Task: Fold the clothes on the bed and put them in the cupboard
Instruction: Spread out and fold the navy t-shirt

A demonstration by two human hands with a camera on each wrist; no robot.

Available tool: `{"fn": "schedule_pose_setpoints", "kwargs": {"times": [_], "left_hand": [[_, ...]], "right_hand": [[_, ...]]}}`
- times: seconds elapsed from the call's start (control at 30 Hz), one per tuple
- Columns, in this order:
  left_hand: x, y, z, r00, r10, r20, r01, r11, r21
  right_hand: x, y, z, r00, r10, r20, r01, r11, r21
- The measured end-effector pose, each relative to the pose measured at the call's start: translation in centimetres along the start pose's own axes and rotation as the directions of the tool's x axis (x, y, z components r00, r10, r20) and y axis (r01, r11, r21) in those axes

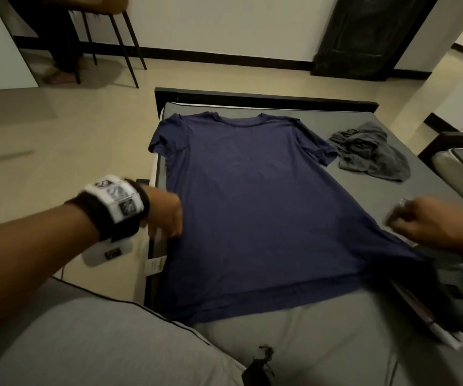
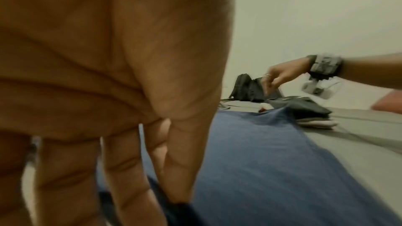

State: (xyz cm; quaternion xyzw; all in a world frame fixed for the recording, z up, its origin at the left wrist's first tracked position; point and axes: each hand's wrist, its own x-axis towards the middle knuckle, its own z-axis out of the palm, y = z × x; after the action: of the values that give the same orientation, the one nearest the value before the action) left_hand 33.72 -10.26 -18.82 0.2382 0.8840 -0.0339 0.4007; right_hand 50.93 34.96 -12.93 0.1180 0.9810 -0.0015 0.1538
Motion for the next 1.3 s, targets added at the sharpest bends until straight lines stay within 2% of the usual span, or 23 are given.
{"fn": "schedule_pose_setpoints", "kwargs": {"times": [0.07,0.13,0.2,0.27,0.33,0.4,0.47,0.6,0.67,0.73,0.83,0.87,0.9,0.97,1.03,1.07,1.1,1.17,1.2,1.23,1.3], "left_hand": [[2.0,-2.3,-2.7,0.974,-0.106,-0.202,0.113,0.993,0.021],[4.0,-4.5,-5.5,0.917,-0.19,-0.351,0.196,0.98,-0.018],[6.2,-6.2,-7.4,0.849,-0.264,-0.457,0.229,0.965,-0.131],[8.7,-7.2,-7.6,0.794,-0.329,-0.511,0.222,0.94,-0.261],[10.5,-7.3,-6.8,0.784,-0.355,-0.51,0.217,0.925,-0.311],[11.6,-6.9,-6.0,0.779,-0.374,-0.504,0.198,0.909,-0.367],[11.9,-6.2,-5.8,0.751,-0.391,-0.531,0.163,0.89,-0.425],[11.9,-6.3,-5.8,0.714,-0.444,-0.541,0.125,0.842,-0.525],[11.0,-6.9,-5.7,0.718,-0.483,-0.501,0.167,0.819,-0.549],[9.7,-7.2,-5.6,0.729,-0.483,-0.485,0.223,0.837,-0.499],[8.2,-7.7,-5.3,0.725,-0.492,-0.481,0.226,0.83,-0.51],[8.7,-8.2,-5.2,0.727,-0.518,-0.451,0.189,0.782,-0.593],[9.5,-8.8,-5.0,0.738,-0.533,-0.415,0.106,0.698,-0.708],[11.8,-9.9,-4.6,0.809,-0.523,-0.269,-0.045,0.401,-0.915],[12.9,-9.8,-4.2,0.857,-0.493,-0.148,-0.1,0.121,-0.988],[12.4,-9.1,-4.2,0.862,-0.486,-0.14,-0.113,0.085,-0.99],[11.9,-8.8,-4.2,0.866,-0.472,-0.165,-0.115,0.134,-0.984],[11.8,-8.7,-3.8,0.874,-0.426,-0.233,-0.055,0.389,-0.92],[12.4,-9.1,-3.5,0.882,-0.425,-0.201,0.045,0.502,-0.864],[14.2,-10.2,-3.0,0.875,-0.449,-0.182,0.135,0.586,-0.799],[16.5,-11.7,-2.2,0.866,-0.454,-0.211,0.203,0.704,-0.681]], "right_hand": [[0.4,-6.4,0.2,0.98,-0.124,-0.153,0.141,0.984,0.108],[1.7,-12.5,2.1,0.932,-0.247,-0.265,0.304,0.931,0.202],[3.5,-16.5,5.2,0.928,-0.327,-0.18,0.361,0.908,0.211],[5.2,-18.8,7.9,0.936,-0.352,0.013,0.348,0.929,0.127],[5.9,-19.7,9.5,0.921,-0.348,0.174,0.343,0.937,0.061],[6.0,-19.8,10.1,0.898,-0.358,0.255,0.357,0.933,0.051],[6.1,-20.0,10.4,0.879,-0.364,0.309,0.375,0.927,0.024],[6.8,-21.1,10.8,0.871,-0.332,0.361,0.365,0.931,-0.024],[7.0,-21.3,11.0,0.872,-0.32,0.371,0.358,0.933,-0.036],[6.9,-21.2,10.9,0.875,-0.313,0.369,0.352,0.935,-0.041],[7.0,-21.3,10.9,0.878,-0.309,0.366,0.351,0.935,-0.051],[7.0,-21.4,10.9,0.878,-0.307,0.366,0.35,0.935,-0.055],[7.0,-21.5,10.9,0.88,-0.303,0.365,0.347,0.936,-0.059],[6.9,-21.5,10.9,0.884,-0.296,0.362,0.34,0.938,-0.063],[6.8,-21.6,10.9,0.886,-0.297,0.357,0.337,0.94,-0.053],[6.7,-21.6,10.9,0.887,-0.298,0.353,0.334,0.942,-0.045],[6.6,-21.6,10.8,0.888,-0.299,0.35,0.332,0.943,-0.035],[6.5,-21.7,10.7,0.89,-0.304,0.341,0.328,0.945,-0.014],[6.5,-21.7,10.6,0.892,-0.305,0.334,0.324,0.946,-0.003],[6.3,-21.7,10.5,0.896,-0.302,0.325,0.315,0.949,0.014],[5.6,-22.2,10.2,0.906,-0.294,0.305,0.293,0.955,0.051]]}}
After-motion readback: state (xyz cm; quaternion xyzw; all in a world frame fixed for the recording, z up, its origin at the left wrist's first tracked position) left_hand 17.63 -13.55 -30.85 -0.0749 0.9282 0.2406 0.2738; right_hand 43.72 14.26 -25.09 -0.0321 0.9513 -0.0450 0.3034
